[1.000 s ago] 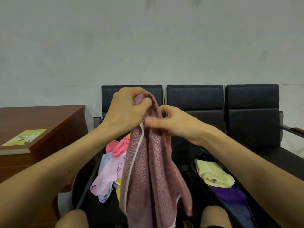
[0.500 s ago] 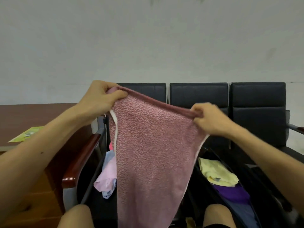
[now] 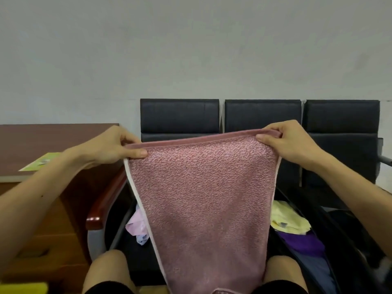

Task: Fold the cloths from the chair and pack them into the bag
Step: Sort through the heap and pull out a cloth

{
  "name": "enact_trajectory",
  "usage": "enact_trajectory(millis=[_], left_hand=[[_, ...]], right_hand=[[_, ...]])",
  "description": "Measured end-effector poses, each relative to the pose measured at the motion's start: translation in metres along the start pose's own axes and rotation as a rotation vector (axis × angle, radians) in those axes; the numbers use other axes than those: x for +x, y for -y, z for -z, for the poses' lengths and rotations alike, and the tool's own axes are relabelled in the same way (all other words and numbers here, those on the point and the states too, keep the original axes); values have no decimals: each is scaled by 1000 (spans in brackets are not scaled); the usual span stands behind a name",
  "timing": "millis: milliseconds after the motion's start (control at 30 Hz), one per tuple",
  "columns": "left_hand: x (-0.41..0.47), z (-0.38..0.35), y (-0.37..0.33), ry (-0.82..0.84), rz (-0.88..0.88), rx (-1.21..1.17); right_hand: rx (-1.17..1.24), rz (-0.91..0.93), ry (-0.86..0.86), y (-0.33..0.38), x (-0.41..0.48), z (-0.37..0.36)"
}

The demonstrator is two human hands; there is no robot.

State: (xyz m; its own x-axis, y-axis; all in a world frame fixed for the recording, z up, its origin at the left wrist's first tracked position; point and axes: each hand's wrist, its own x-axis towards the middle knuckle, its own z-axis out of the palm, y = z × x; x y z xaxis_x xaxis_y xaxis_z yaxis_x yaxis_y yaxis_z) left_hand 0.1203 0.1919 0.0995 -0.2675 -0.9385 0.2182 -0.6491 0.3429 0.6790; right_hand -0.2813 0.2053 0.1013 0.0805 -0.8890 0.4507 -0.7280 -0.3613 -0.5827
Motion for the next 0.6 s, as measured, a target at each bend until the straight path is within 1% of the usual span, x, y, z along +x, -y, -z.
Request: enact_trajectory(millis=[67, 200, 300, 433, 600], left_hand=[[1, -1, 7, -25, 20, -79], [3, -9, 16, -76, 80, -366], [4, -15, 21, -127, 110, -517], [7, -23, 20, -191, 118, -549], [11, -33, 14, -316, 132, -598]], right_hand=[[33, -18, 27, -2, 0, 3], [118, -59, 70, -8, -1, 10], [168, -84, 97, -11, -2, 10], [246, -93, 111, -9, -3, 6], [294, -112, 55, -1, -6, 0]])
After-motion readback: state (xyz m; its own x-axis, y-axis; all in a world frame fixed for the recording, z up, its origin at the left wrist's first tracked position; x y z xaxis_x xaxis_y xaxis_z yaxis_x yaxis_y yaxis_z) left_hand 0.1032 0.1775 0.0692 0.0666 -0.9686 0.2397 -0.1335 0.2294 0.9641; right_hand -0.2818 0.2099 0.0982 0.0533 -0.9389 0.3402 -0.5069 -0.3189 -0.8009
